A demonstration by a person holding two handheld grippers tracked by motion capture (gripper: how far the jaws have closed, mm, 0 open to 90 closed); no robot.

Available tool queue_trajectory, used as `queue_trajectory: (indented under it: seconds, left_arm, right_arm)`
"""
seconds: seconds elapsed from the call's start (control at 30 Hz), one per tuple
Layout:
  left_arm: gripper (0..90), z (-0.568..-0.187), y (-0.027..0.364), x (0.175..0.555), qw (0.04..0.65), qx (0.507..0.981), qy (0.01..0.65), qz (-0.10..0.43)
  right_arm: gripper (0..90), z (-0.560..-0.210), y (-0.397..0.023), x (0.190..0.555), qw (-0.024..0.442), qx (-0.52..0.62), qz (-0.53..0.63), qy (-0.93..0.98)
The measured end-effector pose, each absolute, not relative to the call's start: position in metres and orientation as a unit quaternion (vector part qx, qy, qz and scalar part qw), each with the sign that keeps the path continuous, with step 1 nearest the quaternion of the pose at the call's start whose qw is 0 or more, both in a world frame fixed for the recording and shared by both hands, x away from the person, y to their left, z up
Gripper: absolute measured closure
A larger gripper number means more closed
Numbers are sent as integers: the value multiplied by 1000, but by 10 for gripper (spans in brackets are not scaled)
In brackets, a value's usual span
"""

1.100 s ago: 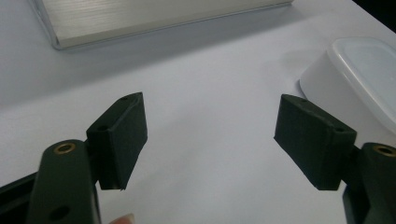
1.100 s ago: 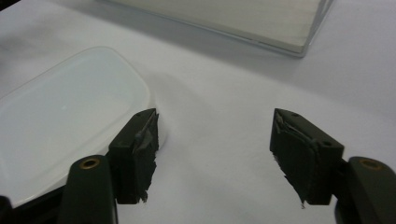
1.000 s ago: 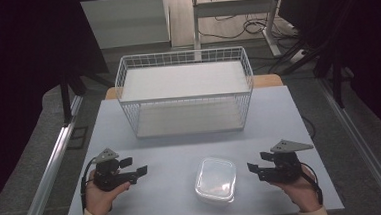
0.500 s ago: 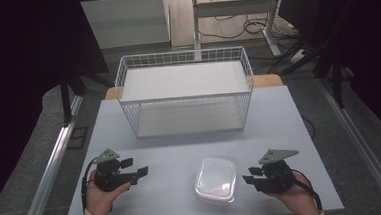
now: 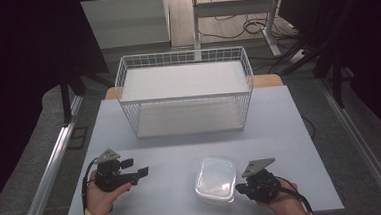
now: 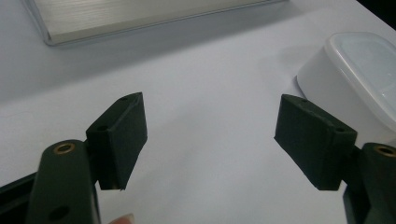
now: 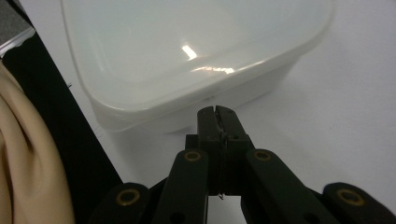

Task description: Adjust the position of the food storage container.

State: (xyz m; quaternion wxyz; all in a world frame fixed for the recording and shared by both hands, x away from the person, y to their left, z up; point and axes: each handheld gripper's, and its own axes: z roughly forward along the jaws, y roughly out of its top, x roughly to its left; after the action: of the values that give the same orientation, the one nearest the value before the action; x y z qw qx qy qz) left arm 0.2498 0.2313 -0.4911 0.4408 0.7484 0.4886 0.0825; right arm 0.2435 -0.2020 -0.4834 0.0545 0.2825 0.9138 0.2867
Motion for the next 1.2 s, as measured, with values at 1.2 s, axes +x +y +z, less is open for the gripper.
queue_trajectory:
  seconds: [1.2]
  left_arm:
    - [248, -493, 232, 251, 440, 748, 491, 78]
  right_arm:
    - [897, -486, -165, 269, 83, 280, 295, 910]
